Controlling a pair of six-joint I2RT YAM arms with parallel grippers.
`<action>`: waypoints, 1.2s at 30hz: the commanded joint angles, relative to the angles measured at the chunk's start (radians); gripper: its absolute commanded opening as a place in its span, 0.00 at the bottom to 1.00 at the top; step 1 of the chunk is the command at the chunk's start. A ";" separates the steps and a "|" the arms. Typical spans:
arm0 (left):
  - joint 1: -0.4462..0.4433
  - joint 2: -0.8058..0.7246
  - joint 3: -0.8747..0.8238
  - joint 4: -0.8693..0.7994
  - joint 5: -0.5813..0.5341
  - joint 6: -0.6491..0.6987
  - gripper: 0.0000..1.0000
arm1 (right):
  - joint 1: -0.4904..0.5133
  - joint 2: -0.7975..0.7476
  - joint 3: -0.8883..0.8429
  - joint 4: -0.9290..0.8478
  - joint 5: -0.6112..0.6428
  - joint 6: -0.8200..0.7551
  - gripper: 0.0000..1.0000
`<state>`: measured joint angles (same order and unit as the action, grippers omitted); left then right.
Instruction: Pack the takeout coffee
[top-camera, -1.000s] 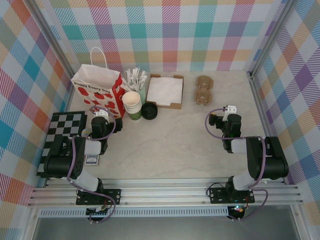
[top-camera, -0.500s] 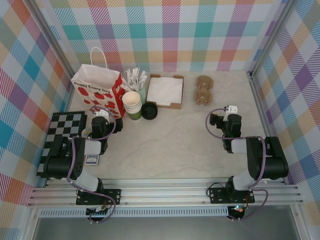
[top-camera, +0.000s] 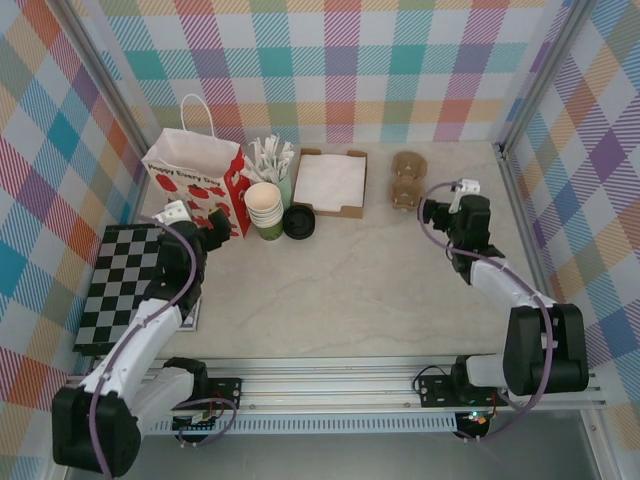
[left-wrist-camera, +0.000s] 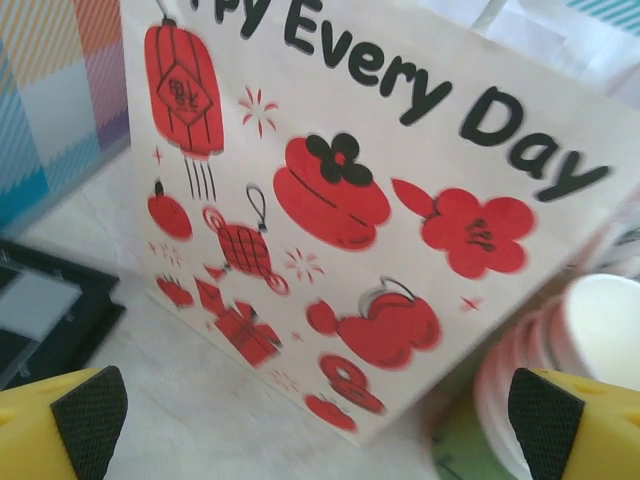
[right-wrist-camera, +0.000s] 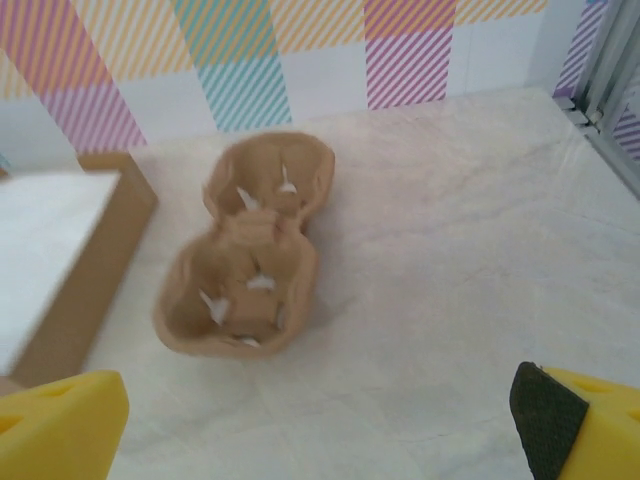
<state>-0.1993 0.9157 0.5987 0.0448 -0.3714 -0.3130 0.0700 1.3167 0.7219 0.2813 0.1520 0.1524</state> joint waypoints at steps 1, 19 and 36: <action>-0.091 -0.080 0.070 -0.358 -0.107 -0.322 1.00 | 0.004 -0.008 0.113 -0.283 -0.043 0.242 1.00; -0.177 0.420 0.653 -0.678 0.316 -0.743 0.88 | 0.003 0.081 0.478 -0.593 -0.270 0.570 1.00; -0.176 0.717 0.910 -0.829 0.130 -0.729 0.38 | 0.004 0.085 0.542 -0.739 -0.205 0.408 1.00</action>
<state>-0.3672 1.6161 1.4696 -0.7296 -0.1963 -1.0515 0.0704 1.4094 1.2587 -0.4213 -0.0681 0.6025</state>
